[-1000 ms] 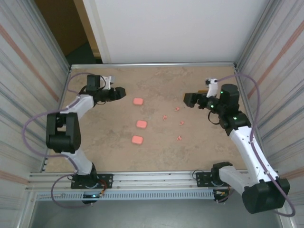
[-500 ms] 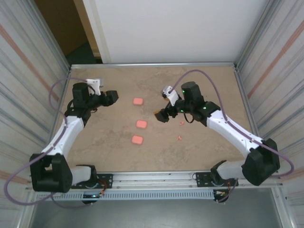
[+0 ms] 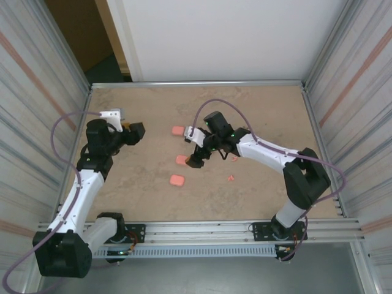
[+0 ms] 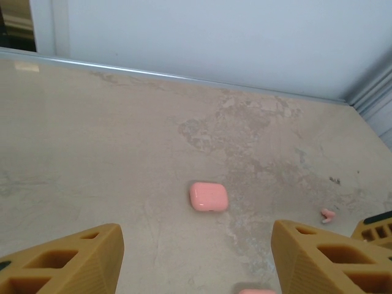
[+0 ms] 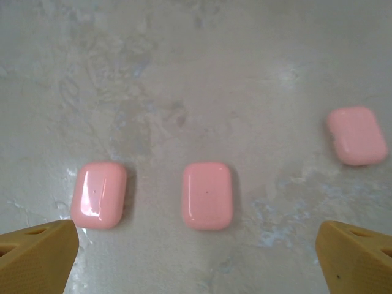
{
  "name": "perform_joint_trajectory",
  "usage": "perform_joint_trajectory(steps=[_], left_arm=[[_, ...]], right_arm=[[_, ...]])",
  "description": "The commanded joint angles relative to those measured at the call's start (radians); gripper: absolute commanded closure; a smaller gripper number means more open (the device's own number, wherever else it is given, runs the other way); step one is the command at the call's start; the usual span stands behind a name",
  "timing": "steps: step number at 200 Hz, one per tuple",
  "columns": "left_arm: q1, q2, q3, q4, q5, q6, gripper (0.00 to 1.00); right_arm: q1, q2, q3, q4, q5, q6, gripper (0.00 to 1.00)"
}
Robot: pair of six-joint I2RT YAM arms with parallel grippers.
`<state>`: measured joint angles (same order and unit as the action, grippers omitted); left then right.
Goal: Insert the wireless bluetooth earbuds into the charging case
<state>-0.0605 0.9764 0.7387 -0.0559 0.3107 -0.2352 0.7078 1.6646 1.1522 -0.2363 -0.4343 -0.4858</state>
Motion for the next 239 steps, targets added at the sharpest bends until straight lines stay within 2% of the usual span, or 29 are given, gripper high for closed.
perform_joint_trajectory(steps=[1, 105, 239], left_arm=[[0.005, -0.024, -0.018, 0.004, -0.033, 0.012, 0.35], [0.006, 0.015, -0.020, 0.034, -0.044, 0.025, 0.35], [0.005, 0.044, -0.003, 0.044, -0.043, 0.034, 0.35]], right_arm=[[0.004, 0.049, 0.025, 0.000, 0.000, -0.086, 0.03], [0.036, 0.245, 0.112, -0.047, 0.040, -0.176, 0.17], [0.063, 0.378, 0.193, -0.081, 0.093, -0.186, 0.31]])
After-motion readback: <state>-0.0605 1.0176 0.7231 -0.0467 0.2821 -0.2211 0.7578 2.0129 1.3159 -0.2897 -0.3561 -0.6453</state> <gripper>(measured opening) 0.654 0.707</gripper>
